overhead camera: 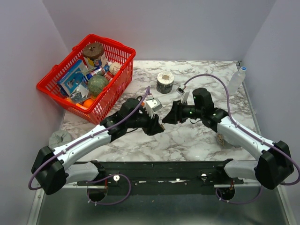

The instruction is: Unlock with the key

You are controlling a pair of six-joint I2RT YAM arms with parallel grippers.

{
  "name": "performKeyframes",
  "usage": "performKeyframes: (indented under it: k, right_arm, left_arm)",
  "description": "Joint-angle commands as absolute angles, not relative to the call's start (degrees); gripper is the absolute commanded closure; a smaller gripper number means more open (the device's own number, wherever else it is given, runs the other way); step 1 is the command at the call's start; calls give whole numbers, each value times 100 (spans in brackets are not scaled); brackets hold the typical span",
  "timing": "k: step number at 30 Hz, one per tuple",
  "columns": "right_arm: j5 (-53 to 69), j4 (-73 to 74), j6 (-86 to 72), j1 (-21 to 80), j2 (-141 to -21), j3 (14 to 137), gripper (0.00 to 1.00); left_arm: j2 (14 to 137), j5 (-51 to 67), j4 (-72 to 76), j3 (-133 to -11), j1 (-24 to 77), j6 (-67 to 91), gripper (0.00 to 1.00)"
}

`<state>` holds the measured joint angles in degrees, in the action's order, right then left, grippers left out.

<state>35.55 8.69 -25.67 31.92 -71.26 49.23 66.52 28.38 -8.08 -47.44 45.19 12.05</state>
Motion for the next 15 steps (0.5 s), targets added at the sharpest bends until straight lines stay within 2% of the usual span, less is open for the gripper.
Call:
performKeyframes:
  k: [1, 3, 8, 14, 15]
  right_arm:
    - [3349, 818, -2690, 3094, -7137, 5071, 37]
    - [3279, 721, -2689, 2989, -7067, 5019, 30]
    - [2963, 589, -2698, 2594, -6550, 4712, 25]
    - [1926, 615, -2488, 2197, -5364, 4123, 24]
    - [1699, 676, -2400, 2197, -5022, 4070, 21]
  left_arm:
    - [6618, 1796, -756, -5001, 4544, 1353, 100]
    - [6723, 1303, -870, -5071, 4544, 1476, 100]
    - [7180, 64, -993, -5291, 4570, 2011, 100]
    - [8602, -1254, -1859, -6212, 4553, 2487, 100]
    - [8996, -1579, -1985, -6388, 4544, 2548, 100]
